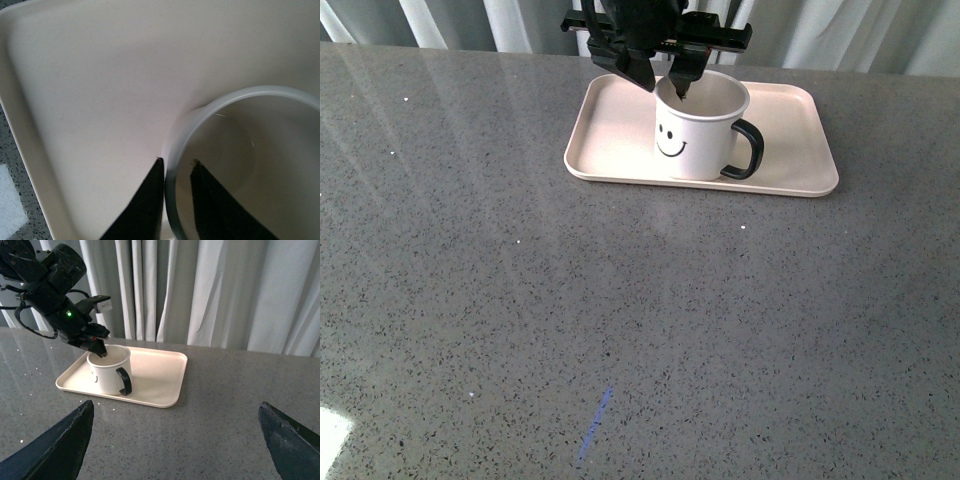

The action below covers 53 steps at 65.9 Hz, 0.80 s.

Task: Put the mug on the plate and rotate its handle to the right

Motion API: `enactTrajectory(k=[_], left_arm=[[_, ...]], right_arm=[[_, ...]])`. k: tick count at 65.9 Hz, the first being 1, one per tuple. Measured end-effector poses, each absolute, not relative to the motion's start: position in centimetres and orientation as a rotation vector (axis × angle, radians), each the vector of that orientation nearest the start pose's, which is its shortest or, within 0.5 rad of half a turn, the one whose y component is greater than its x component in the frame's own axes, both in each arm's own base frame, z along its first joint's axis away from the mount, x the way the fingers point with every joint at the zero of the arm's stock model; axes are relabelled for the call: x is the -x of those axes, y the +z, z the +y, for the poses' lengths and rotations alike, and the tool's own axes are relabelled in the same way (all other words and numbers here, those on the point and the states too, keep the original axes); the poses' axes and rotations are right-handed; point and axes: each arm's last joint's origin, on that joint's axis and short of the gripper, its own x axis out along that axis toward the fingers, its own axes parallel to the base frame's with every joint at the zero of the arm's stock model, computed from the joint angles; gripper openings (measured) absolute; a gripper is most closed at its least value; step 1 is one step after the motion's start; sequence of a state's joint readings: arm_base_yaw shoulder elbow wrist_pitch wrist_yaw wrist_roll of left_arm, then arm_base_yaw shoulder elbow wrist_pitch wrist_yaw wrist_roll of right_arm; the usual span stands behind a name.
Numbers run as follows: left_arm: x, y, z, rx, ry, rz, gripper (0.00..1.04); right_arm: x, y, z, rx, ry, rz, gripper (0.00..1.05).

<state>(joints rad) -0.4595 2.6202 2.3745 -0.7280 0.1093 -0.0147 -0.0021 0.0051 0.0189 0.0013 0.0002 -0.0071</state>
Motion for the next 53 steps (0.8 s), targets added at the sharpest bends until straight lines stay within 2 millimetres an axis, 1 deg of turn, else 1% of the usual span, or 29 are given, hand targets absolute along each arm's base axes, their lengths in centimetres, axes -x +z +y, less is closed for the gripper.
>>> enactTrajectory(k=[3,5,6,9,13,16,20,23,27,33,35,37,41,44,49,53], left_arm=[[-49.6,15.4,-25.0,-0.162,-0.517,0.974,0.53],[-49.6,15.4,-25.0,-0.164,-0.517,0.973,0.57],[-49.6,15.4,-25.0,-0.164,-0.518,0.972,0.61],[-49.6,15.3,-25.0,-0.166,-0.519,0.969,0.66],[-49.6,15.1,-25.0,-0.173,-0.521,0.963,0.76],[-49.4,15.1,-24.9,-0.176,-0.522,0.962,0.82],[-49.2,15.1,-24.6,-0.181,-0.523,0.958,0.92],[-49.1,15.2,-24.4,-0.183,-0.523,0.953,0.97],[-48.7,15.6,-23.9,-0.189,-0.516,0.939,0.96],[-48.1,17.1,-22.9,-0.188,-0.511,0.901,0.96],[-47.6,18.3,-22.2,-0.183,-0.505,0.871,0.96],[-47.4,18.8,-21.8,-0.179,-0.502,0.858,0.96],[-46.8,20.6,-20.5,-0.163,-0.491,0.812,0.96],[-46.5,21.6,-19.7,-0.152,-0.482,0.786,0.96],[-46.0,22.8,-18.2,-0.138,-0.450,0.741,0.96],[-45.6,23.3,-17.1,-0.125,-0.425,0.710,0.96]], right_arm=[[-9.7,17.0,0.0,0.007,-0.002,-0.015,0.96],[-9.7,17.0,0.0,0.007,-0.002,-0.015,0.96],[-9.7,17.0,0.0,0.007,-0.002,-0.015,0.96],[-9.7,17.0,0.0,0.007,-0.002,-0.015,0.96],[-9.7,17.0,0.0,0.007,-0.002,-0.015,0.96],[-9.7,17.0,0.0,0.007,-0.002,-0.015,0.96],[-9.7,17.0,0.0,0.007,-0.002,-0.015,0.96],[-9.7,17.0,0.0,0.007,-0.002,-0.015,0.96],[-9.7,17.0,0.0,0.007,-0.002,-0.015,0.96],[-9.7,17.0,0.0,0.007,-0.002,-0.015,0.96],[-9.7,17.0,0.0,0.007,-0.002,-0.015,0.96],[-9.7,17.0,0.0,0.007,-0.002,-0.015,0.96],[-9.7,17.0,0.0,0.007,-0.002,-0.015,0.96],[-9.7,17.0,0.0,0.007,-0.002,-0.015,0.96],[-9.7,17.0,0.0,0.007,-0.002,-0.015,0.96],[-9.7,17.0,0.0,0.007,-0.002,-0.015,0.96]])
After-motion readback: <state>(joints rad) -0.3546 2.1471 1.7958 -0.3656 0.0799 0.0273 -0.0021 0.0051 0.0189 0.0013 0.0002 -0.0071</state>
